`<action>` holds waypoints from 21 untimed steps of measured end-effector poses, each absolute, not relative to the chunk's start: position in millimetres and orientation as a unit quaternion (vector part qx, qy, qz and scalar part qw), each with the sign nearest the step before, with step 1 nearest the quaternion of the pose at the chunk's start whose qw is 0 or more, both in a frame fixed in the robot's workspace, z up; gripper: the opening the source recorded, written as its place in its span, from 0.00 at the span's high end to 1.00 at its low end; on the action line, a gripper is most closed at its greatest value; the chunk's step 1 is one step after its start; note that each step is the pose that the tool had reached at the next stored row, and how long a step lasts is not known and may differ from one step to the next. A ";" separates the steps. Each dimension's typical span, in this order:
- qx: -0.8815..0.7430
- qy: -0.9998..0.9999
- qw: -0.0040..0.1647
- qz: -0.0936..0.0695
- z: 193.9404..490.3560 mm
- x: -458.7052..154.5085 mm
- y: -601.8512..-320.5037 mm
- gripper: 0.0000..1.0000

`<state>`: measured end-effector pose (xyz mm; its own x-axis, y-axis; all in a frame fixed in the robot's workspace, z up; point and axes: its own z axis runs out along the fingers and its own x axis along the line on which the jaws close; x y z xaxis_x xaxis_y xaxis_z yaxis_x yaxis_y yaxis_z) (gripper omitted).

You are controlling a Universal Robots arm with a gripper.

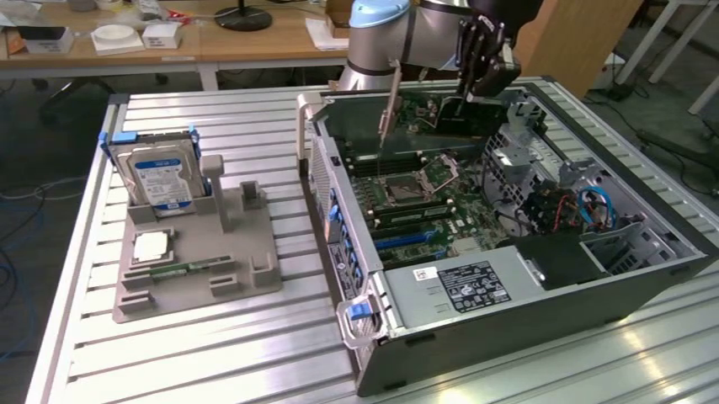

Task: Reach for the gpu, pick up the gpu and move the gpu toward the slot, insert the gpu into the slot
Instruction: 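Insert the gpu into the slot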

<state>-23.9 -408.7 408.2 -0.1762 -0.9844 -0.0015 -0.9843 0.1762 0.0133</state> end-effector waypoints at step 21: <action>0.698 -0.716 -0.010 0.007 397.9 -29.4 -413.6 0.74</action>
<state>-29.4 -413.6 397.9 -0.0257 -0.9997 -0.0045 -0.9994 0.0258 -0.0233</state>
